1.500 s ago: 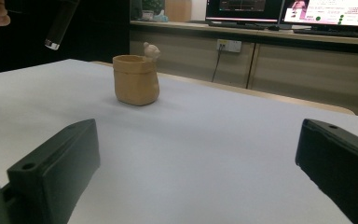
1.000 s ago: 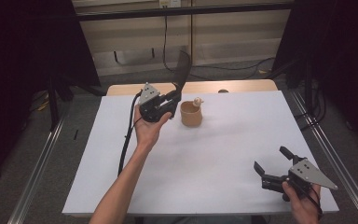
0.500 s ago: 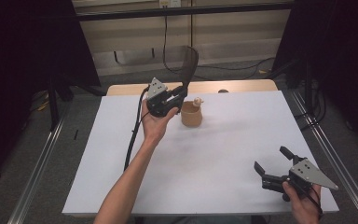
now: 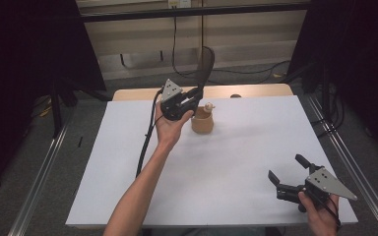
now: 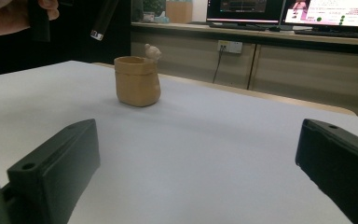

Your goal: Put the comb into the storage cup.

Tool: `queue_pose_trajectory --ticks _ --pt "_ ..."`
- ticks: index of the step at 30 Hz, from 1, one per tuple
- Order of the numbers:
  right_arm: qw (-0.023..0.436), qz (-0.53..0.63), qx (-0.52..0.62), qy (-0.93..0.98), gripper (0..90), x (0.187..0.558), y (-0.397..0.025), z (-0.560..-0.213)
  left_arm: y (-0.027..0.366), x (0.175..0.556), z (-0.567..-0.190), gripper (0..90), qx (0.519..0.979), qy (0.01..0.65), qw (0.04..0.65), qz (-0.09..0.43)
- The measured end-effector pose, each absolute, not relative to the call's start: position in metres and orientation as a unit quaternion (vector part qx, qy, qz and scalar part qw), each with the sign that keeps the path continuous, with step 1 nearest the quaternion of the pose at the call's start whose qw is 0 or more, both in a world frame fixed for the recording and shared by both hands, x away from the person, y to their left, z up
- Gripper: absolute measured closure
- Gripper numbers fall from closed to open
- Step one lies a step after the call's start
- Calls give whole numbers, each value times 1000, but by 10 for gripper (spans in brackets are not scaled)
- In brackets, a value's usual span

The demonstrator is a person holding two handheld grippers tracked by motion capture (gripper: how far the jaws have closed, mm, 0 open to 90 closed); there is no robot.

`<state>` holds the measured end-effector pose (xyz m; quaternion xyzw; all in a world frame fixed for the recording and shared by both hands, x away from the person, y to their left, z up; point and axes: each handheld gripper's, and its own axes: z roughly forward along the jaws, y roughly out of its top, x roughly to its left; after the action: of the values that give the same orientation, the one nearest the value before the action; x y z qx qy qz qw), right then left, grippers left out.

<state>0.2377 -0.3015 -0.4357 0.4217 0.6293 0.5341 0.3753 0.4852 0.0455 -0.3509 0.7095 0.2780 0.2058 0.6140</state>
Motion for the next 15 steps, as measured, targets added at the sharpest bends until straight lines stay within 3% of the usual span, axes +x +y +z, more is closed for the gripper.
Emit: queue_pose_trajectory --ticks 15 --pt "374 533 421 632 0 237 -302 -436 38 501 -369 728 699 298 617 205"
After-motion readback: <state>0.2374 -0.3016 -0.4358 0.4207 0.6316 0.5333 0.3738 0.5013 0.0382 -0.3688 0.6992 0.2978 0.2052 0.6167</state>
